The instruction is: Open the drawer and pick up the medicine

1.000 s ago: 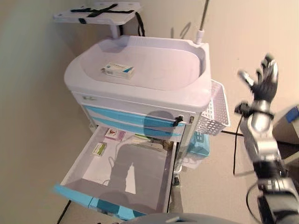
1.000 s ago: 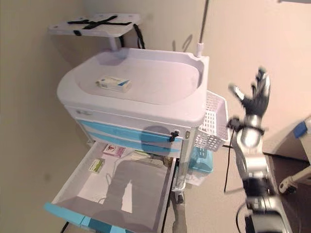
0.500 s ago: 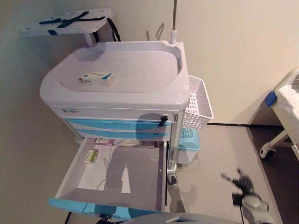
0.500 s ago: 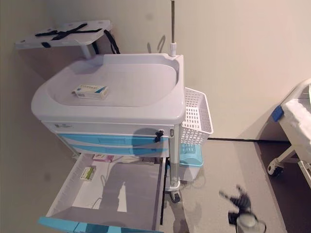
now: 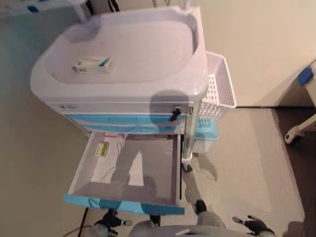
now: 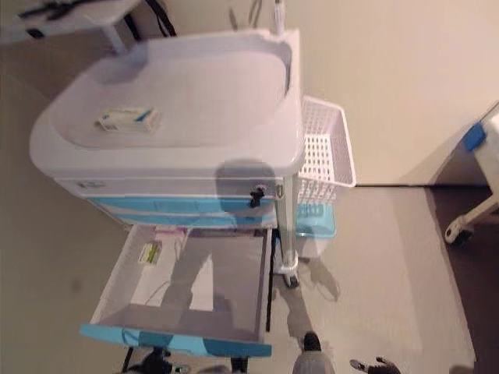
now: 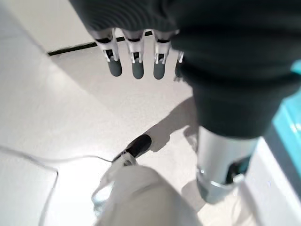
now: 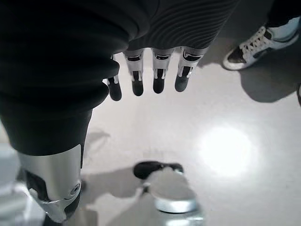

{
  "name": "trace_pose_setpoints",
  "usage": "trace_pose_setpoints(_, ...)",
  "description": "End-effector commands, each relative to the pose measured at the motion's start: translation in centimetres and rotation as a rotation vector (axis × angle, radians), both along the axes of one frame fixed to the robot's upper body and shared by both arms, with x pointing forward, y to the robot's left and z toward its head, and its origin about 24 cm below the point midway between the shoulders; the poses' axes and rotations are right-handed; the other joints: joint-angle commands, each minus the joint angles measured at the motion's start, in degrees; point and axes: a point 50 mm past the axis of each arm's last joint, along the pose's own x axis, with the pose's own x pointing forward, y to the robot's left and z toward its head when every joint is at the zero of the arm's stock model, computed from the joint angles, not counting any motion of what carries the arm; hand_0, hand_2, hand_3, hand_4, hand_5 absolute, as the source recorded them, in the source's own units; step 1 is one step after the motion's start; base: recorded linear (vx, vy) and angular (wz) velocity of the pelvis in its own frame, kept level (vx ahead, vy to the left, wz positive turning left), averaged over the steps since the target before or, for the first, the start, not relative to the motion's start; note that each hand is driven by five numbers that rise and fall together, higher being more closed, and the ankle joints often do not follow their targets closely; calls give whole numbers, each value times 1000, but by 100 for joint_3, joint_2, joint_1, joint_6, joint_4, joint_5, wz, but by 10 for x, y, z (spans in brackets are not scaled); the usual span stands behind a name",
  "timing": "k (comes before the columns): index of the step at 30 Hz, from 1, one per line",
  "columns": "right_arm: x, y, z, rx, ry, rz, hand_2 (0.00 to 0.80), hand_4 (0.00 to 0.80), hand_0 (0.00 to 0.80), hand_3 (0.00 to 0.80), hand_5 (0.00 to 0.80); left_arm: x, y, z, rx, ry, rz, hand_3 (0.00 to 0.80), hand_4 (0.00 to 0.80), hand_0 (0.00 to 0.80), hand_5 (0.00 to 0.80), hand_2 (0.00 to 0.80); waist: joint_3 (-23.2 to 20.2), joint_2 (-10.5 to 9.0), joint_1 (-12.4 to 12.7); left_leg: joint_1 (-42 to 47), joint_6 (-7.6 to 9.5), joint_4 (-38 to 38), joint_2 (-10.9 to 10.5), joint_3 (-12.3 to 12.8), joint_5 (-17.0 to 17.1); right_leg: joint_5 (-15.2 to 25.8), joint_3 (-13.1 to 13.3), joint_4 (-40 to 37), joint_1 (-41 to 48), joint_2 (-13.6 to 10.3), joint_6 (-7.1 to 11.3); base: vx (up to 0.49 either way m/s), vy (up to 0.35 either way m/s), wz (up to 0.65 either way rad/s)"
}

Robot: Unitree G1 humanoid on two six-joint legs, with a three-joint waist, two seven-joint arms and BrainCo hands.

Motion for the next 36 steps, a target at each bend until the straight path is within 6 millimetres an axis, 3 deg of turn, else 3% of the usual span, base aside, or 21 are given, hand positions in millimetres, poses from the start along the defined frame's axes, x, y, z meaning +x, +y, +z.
trace_pose_setpoints(1, 15, -11, 10, -50, -20, 81, 0, 0, 0, 0, 0, 45, 20, 34, 52, -180, -92, 0, 0, 0, 0, 0, 72, -305, -63, -664, 363, 1368, -511, -84, -888, -356, -63, 844, -519, -51, 0, -158, 38, -3)
trace_pose_setpoints(6, 30, -25, 21, -91, -55, 95, 0, 0, 0, 0, 0, 85, 24, 75, 53, -354, -166, 0, 0, 0, 0, 0, 327, -282, -63, -1426, 406, 2177, -478, 26, -1150, -489, 102, 1499, -1271, -108, -22, -114, 28, -1)
trace_pose_setpoints(8, 32, -26, 22, -97, -55, 100, 0, 0, 0, 0, 0, 92, 24, 80, 56, -375, -171, 0, 0, 0, 0, 0, 359, -283, -64, -1529, 409, 2280, -470, 51, -1187, -512, 123, 1594, -1383, -111, -23, -61, 20, -7)
trace_pose_setpoints(12, 41, -28, 26, -115, -64, 111, 0, 0, 0, 0, 0, 123, 20, 98, 52, -459, -151, 0, 0, 0, 0, 0, 511, -320, -113, -1888, 444, 2634, -426, 138, -1315, -567, 247, 1898, -1799, -97, -45, -69, 30, -9)
trace_pose_setpoints(13, 48, -28, 28, -117, -82, 114, 0, 0, 0, 0, 0, 138, 18, 104, 66, -486, -134, 0, 0, 0, 0, 0, 573, -353, -147, -2041, 460, 2799, -402, 213, -1378, -573, 337, 1995, -1974, -74, -41, -50, 43, -17)
trace_pose_setpoints(15, 51, -27, 29, -119, -91, 117, 0, 0, 0, 0, 0, 146, 19, 107, 80, -498, -120, 0, 0, 0, 0, 0, 610, -379, -168, -2130, 472, 2882, -385, 239, -1403, -577, 381, 2059, -2082, -60, -47, -53, 40, -20)
trace_pose_setpoints(18, 59, -25, 30, -128, -102, 136, 0, 0, 0, 0, 0, 178, 33, 132, 231, -538, -96, 0, 0, 0, 0, 0, 704, -472, -241, -2383, 511, 3162, -322, 357, -1514, -582, 541, 2228, -2386, 15, -48, -50, 43, -20)
trace_pose_setpoints(19, 59, -25, 31, -128, -102, 136, 0, 0, 0, 0, 0, 178, 33, 132, 231, -538, -96, 0, 0, 0, 0, 0, 704, -472, -238, -2384, 511, 3164, -321, 359, -1516, -583, 543, 2229, -2388, 16, -48, -27, 47, -20)
trace_pose_setpoints(21, 66, -22, 32, -133, -113, 159, 0, 0, 0, 0, 0, 199, 48, 158, 323, -569, -65, 0, 0, 0, 0, 0, 749, -548, -302, -2548, 537, 3298, -270, 451, -1572, -552, 657, 2285, -2586, 80, -34, 12, 55, -20)
trace_pose_setpoints(22, 65, -22, 32, -133, -111, 158, 0, 0, 0, 0, 0, 199, 48, 157, 322, -568, -67, 0, 0, 0, 0, 0, 761, -526, -294, -2479, 503, 3355, -265, 404, -1739, -718, 650, 2373, -2527, 93, -17, -17, 29, -31)
trace_pose_setpoints(23, 66, -22, 32, -133, -113, 159, 0, 0, 0, 0, 0, 199, 48, 158, 323, -570, -66, 0, 0, 0, 0, 0, 748, -549, -298, -2551, 537, 3300, -268, 453, -1573, -552, 659, 2287, -2589, 81, -33, 70, 48, -29)
trace_pose_setpoints(24, 68, -19, 31, -129, -111, 175, 0, 0, 0, 0, 0, 211, 60, 178, 389, -585, -46, 0, 0, 0, 0, 0, 768, -569, -348, -2562, 514, 3421, -213, 459, -1765, -698, 723, 2366, -2620, 140, -1, 0, 60, -20)
trace_pose_setpoints(27, 73, -9, 29, -109, -116, 220, 0, 0, 0, 0, 0, 225, 79, 215, 473, -626, 4, 0, 0, 0, 0, 0, 754, -660, -402, -2658, 541, 3526, -146, 545, -1842, -689, 854, 2358, -2740, 231, 38, 45, 68, -28)
trace_pose_setpoints(28, 73, -9, 29, -109, -116, 220, 0, 0, 0, 0, 0, 226, 79, 215, 473, -627, 4, 0, 0, 0, 0, 0, 755, -662, -399, -2659, 541, 3527, -145, 546, -1843, -689, 855, 2359, -2742, 232, 38, 29, 38, -30)
trace_pose_setpoints(32, 70, 1, 23, -84, -99, 262, 0, 0, 0, 0, 0, 242, 88, 267, 544, -727, 17, 0, 0, 0, 0, 0, 728, -695, -433, -2683, 575, 3647, -109, 577, -1944, -690, 938, 2352, -2753, 277, 80, 44, 38, -8)
trace_pose_setpoints(36, 70, 8, 20, -65, -93, 290, 0, 0, 0, 0, 0, 243, 94, 282, 572, -744, 26, 0, 0, 0, 0, 0, 711, -720, -442, -2681, 595, 3685, -99, 621, -2002, -683, 1001, 2350, -2772, 300, 110, 29, 40, -9)
